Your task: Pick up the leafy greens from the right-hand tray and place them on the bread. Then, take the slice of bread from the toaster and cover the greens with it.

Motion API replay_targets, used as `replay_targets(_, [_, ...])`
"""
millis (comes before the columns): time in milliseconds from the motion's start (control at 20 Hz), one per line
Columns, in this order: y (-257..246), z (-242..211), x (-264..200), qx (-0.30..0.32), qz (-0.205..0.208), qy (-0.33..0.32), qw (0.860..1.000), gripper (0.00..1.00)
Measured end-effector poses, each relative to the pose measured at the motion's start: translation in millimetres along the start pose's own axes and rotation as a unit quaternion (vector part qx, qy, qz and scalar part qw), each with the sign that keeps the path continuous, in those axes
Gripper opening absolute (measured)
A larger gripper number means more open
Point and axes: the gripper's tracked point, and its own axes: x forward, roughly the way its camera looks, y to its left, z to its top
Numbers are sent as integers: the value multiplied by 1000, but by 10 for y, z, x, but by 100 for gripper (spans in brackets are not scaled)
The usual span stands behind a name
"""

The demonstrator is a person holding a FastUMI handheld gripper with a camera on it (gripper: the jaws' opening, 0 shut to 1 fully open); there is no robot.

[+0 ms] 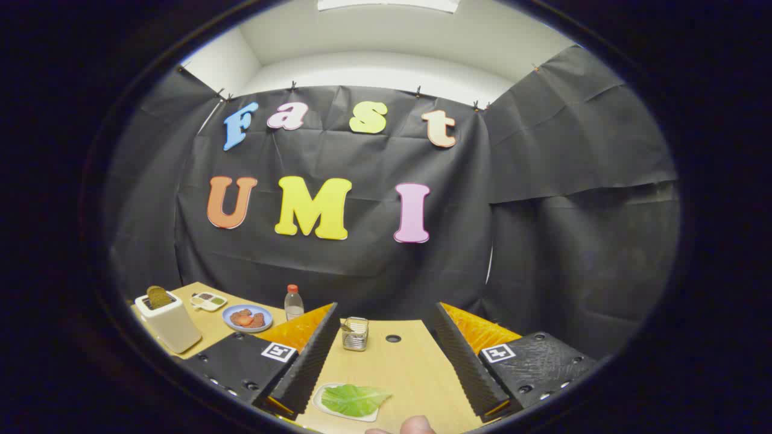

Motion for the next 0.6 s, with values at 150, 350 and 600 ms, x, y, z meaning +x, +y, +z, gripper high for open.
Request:
replay_targets(150, [-19, 36, 30, -5, 9, -10, 1000, 95])
replay_targets(350, [43, 65, 82, -5, 25, -14, 1000, 95])
replay_targets(600, [7, 31, 151, 2, 23, -7, 1000, 95])
